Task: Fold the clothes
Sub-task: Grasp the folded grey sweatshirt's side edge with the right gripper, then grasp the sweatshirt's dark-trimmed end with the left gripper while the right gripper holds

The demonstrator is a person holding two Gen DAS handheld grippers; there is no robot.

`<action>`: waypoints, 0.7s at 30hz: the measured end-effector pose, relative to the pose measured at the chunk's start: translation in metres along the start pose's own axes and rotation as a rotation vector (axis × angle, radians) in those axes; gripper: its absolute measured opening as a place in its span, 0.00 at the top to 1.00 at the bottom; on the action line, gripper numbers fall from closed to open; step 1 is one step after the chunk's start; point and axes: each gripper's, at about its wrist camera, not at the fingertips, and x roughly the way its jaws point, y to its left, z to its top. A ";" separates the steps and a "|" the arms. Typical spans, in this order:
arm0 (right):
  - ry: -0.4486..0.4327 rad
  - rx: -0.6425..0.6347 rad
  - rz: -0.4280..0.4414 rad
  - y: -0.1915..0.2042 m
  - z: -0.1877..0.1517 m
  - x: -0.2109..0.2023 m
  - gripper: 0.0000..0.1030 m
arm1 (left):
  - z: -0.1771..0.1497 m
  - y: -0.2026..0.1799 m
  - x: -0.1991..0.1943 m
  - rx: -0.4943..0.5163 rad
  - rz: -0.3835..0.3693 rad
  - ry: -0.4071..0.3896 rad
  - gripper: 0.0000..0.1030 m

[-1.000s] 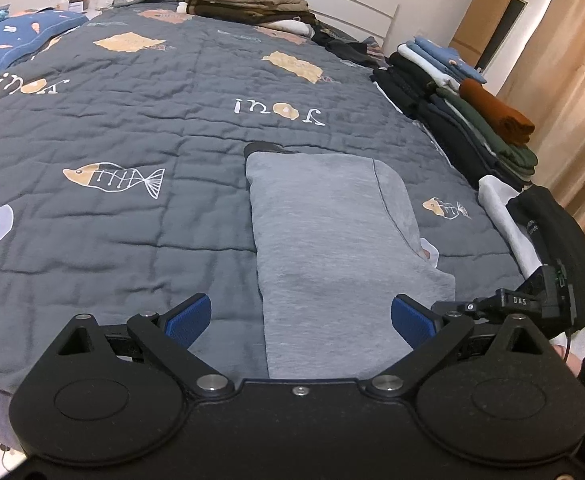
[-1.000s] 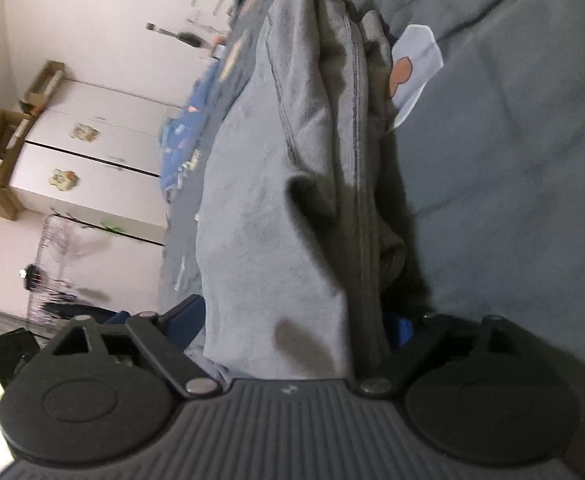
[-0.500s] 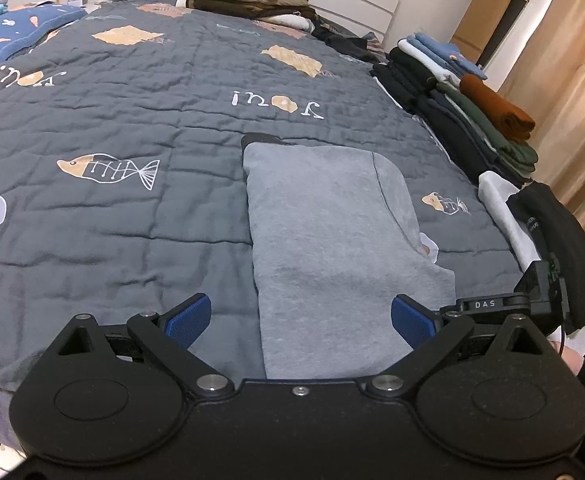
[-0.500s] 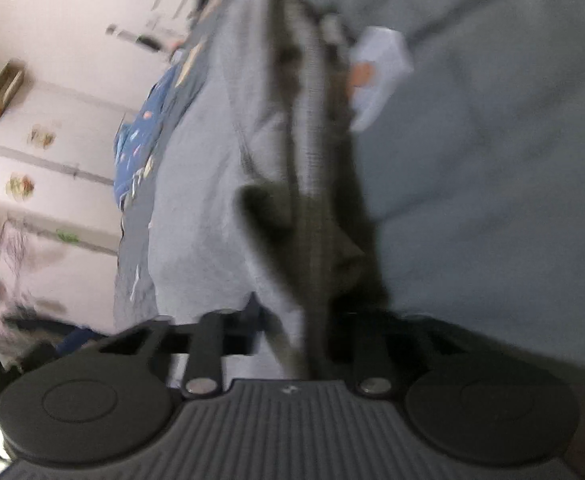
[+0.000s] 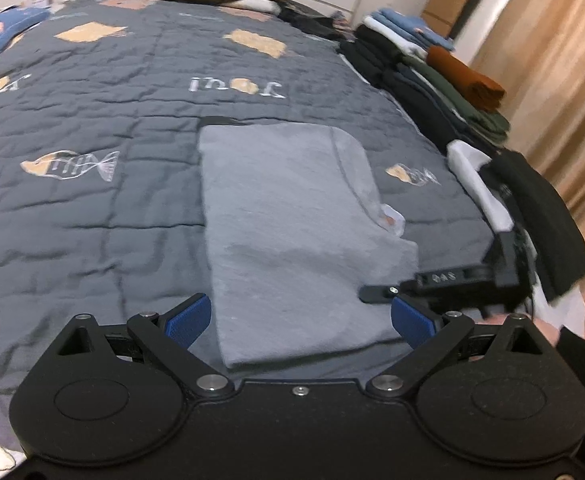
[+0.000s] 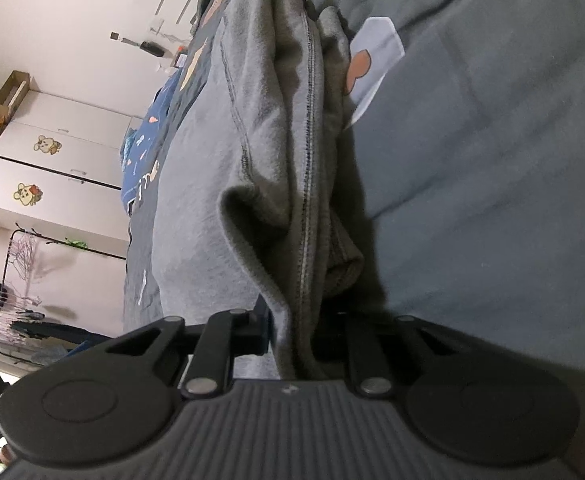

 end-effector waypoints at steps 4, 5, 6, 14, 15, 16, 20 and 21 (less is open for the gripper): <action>-0.010 -0.030 -0.008 0.002 -0.002 -0.001 0.84 | -0.004 -0.014 -0.001 0.048 -0.038 0.025 0.06; -0.010 -0.030 -0.010 0.003 -0.002 -0.001 0.84 | -0.005 -0.017 0.000 0.061 -0.048 0.033 0.06; -0.009 -0.030 -0.010 0.003 -0.002 0.000 0.84 | -0.006 -0.020 0.000 0.073 -0.058 0.041 0.06; -0.003 -0.025 -0.003 -0.008 -0.003 -0.007 0.84 | -0.010 -0.027 0.003 0.109 -0.066 0.063 0.06; -0.003 -0.026 -0.003 -0.009 -0.002 -0.008 0.84 | -0.010 -0.026 0.004 0.110 -0.065 0.063 0.06; -0.003 -0.026 -0.004 -0.009 -0.002 -0.008 0.84 | -0.009 -0.025 0.004 0.113 -0.063 0.063 0.06; -0.002 -0.029 -0.005 -0.006 -0.002 -0.007 0.84 | -0.005 -0.014 0.005 0.105 -0.047 0.055 0.06; -0.001 -0.030 -0.003 -0.006 -0.002 -0.007 0.84 | -0.003 -0.009 0.005 0.097 -0.044 0.051 0.06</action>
